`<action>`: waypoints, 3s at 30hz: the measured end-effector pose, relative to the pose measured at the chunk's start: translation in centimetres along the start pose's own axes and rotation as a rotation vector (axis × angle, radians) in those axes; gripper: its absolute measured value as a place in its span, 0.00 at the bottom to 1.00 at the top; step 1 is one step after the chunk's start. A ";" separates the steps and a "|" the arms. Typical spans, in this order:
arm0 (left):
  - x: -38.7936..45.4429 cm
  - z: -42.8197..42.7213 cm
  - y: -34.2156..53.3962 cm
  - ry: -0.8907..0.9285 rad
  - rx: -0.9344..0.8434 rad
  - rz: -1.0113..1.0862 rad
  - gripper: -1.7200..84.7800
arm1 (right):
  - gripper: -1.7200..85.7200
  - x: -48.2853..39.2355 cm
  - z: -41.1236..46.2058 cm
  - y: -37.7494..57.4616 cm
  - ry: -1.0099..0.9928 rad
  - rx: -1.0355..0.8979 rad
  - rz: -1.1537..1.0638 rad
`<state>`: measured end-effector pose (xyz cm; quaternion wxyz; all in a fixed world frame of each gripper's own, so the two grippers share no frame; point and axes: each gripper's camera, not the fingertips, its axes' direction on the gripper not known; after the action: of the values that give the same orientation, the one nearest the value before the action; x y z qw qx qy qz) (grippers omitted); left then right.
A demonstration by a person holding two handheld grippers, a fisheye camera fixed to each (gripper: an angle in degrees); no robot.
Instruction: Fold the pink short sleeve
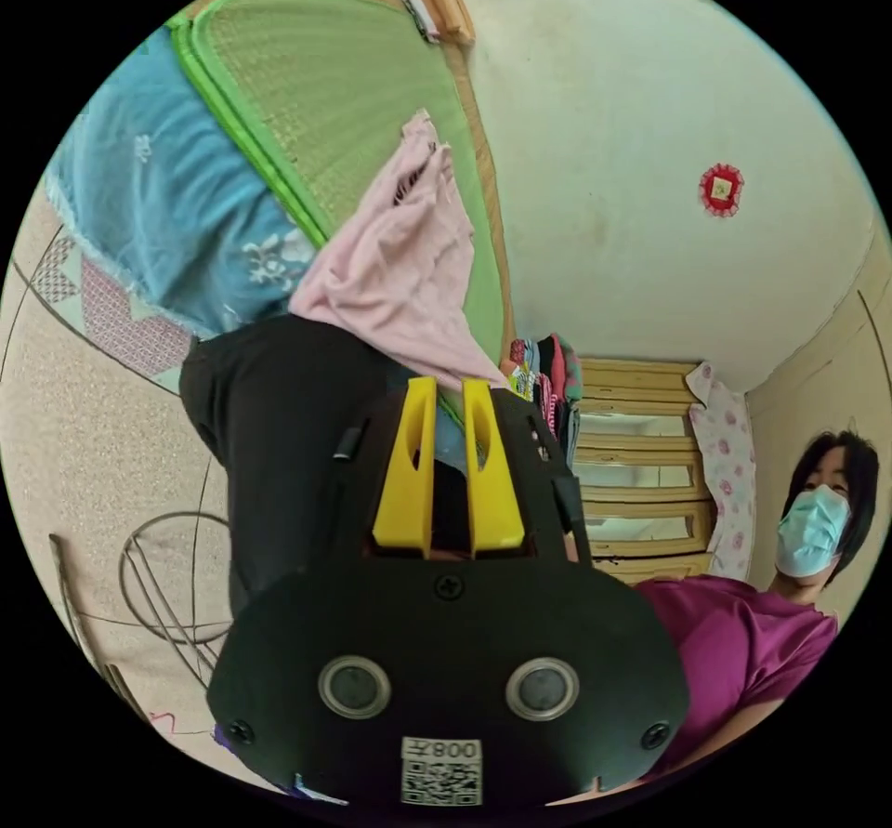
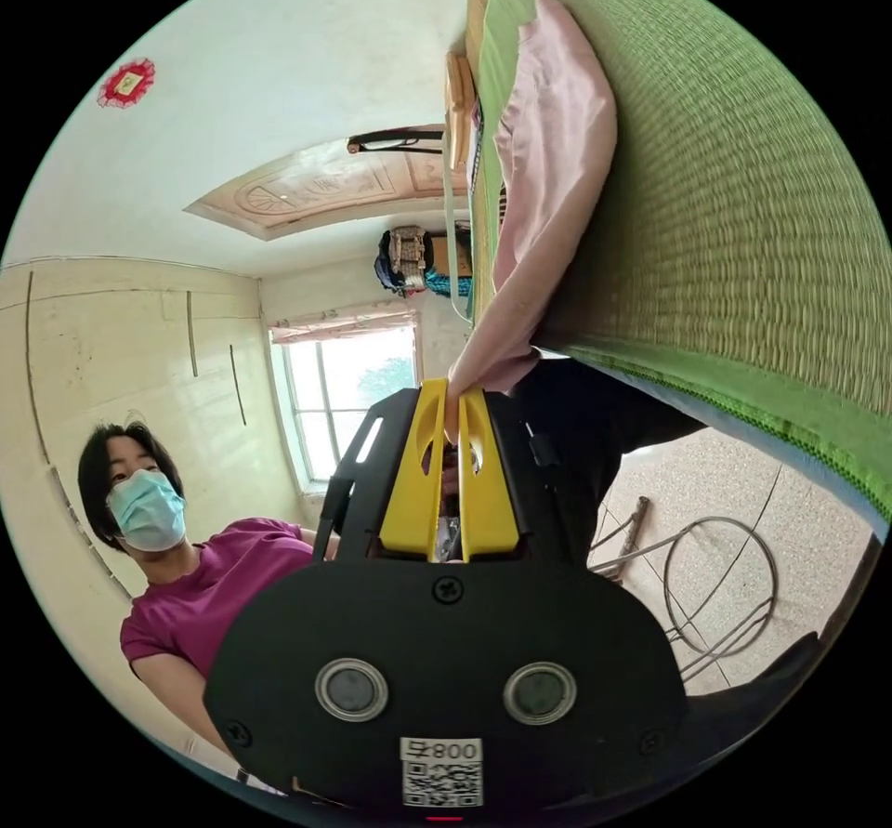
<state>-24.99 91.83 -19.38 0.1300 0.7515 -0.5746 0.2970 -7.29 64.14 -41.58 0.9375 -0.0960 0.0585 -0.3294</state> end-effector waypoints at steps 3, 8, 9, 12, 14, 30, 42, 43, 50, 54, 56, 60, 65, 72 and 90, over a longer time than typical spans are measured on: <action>-3.0 -2.4 -0.4 -0.007 0.076 -0.067 0.10 | 0.04 -0.9 0.5 -1.0 0.016 -0.010 -0.015; -6.4 -2.9 -2.5 0.080 0.093 -0.135 0.06 | 0.03 -1.4 1.2 -2.1 0.022 -0.011 -0.028; -6.5 -3.0 -2.7 0.068 0.089 -0.132 0.06 | 0.03 -1.4 1.3 -2.3 0.031 -0.013 -0.026; -6.5 -4.3 -3.8 0.060 0.118 -0.092 0.05 | 0.03 -1.4 1.2 -2.9 0.045 -0.015 -0.023; -7.0 -5.5 -4.4 0.043 0.135 -0.082 0.04 | 0.03 -1.3 1.2 -3.3 0.055 -0.022 -0.019; -13.2 -4.7 -10.6 0.194 -0.006 -0.145 0.17 | 0.04 1.6 0.4 -7.1 0.055 -0.029 0.013; -10.7 -3.0 -20.6 0.224 -0.127 -0.069 0.06 | 0.04 3.9 -2.8 -9.6 0.041 0.012 0.025; -10.1 -3.1 -21.3 0.243 -0.124 -0.067 0.06 | 0.04 4.0 -3.1 -9.6 0.040 0.016 0.026; -4.4 -4.4 -25.3 0.305 -0.120 -0.002 0.05 | 0.04 4.5 -7.3 -9.4 0.083 0.032 0.023; -0.3 -4.5 -27.0 0.334 -0.140 0.052 0.05 | 0.04 4.0 -10.4 -7.8 0.101 0.040 0.000; 2.9 -4.4 -28.2 0.354 -0.152 0.090 0.05 | 0.03 3.4 -11.7 -7.0 0.106 0.047 -0.021; 8.7 -3.9 -30.4 0.387 -0.170 0.167 0.04 | 0.03 0.9 -15.3 -5.0 0.090 0.078 -0.105; 19.8 -2.6 -34.1 0.433 -0.214 0.329 0.04 | 0.03 -3.8 -20.2 -2.1 0.067 0.131 -0.246; 33.6 1.5 -38.4 0.504 -0.278 0.497 0.04 | 0.03 -10.7 -29.3 2.9 0.056 0.246 -0.462; 67.1 39.0 -62.3 0.531 -0.429 0.607 0.04 | 0.03 -15.8 -71.4 -11.6 0.228 0.585 -0.564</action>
<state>56.16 37.14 -1.13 0.3324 0.4032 -0.7641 0.3782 -38.97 55.06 -107.94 0.7859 0.1991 0.0371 -0.5842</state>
